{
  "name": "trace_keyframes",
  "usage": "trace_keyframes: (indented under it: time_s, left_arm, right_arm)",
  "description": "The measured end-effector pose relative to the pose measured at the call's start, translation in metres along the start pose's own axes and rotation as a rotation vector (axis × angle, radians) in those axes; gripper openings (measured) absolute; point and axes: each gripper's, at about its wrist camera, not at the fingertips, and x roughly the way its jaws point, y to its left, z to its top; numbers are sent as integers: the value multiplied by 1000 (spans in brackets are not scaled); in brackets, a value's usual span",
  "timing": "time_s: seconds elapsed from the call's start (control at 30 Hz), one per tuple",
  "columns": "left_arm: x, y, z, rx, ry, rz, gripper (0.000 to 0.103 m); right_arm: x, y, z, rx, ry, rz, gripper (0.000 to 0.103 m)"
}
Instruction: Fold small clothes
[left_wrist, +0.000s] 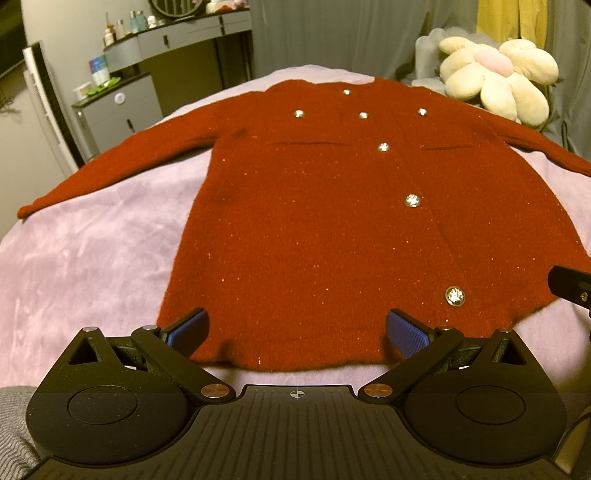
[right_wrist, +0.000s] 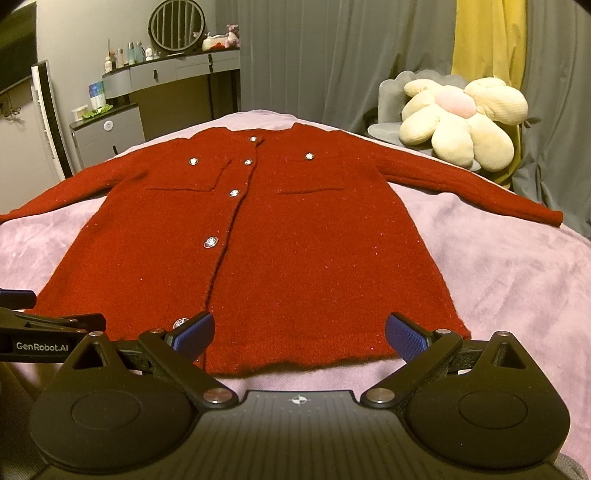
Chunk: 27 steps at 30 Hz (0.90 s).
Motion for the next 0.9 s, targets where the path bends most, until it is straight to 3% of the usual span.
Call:
trace_keyframes:
  time_s: [0.9]
  left_arm:
    - [-1,-3,3,12,5,0,103]
  right_arm:
    - [-8,-7,3,53,-49,52,99]
